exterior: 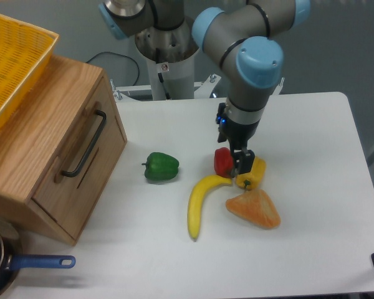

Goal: Slide the top drawer open

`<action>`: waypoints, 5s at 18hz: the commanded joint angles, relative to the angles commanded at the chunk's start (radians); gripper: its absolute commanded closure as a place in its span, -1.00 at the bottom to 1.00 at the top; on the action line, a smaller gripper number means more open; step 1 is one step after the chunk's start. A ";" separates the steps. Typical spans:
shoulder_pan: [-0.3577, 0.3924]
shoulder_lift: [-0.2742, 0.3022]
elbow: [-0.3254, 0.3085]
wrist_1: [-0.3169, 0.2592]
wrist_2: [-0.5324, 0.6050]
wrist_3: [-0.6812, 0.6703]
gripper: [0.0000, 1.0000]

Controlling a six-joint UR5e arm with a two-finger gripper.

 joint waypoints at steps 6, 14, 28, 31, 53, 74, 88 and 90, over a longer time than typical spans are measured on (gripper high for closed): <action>-0.076 0.018 -0.002 0.000 0.003 -0.543 -1.00; -0.181 0.035 -0.006 -0.015 0.061 -0.779 -1.00; -0.281 0.064 0.005 -0.035 -0.004 -1.013 -1.00; -0.284 0.071 0.029 -0.086 -0.073 -1.013 -1.00; -0.305 0.071 0.084 -0.183 -0.160 -1.138 -1.00; -0.322 0.064 0.071 -0.190 -0.147 -1.215 -1.00; -0.347 0.051 0.072 -0.178 -0.140 -1.208 -1.00; -0.347 0.049 0.071 -0.180 -0.115 -1.206 -1.00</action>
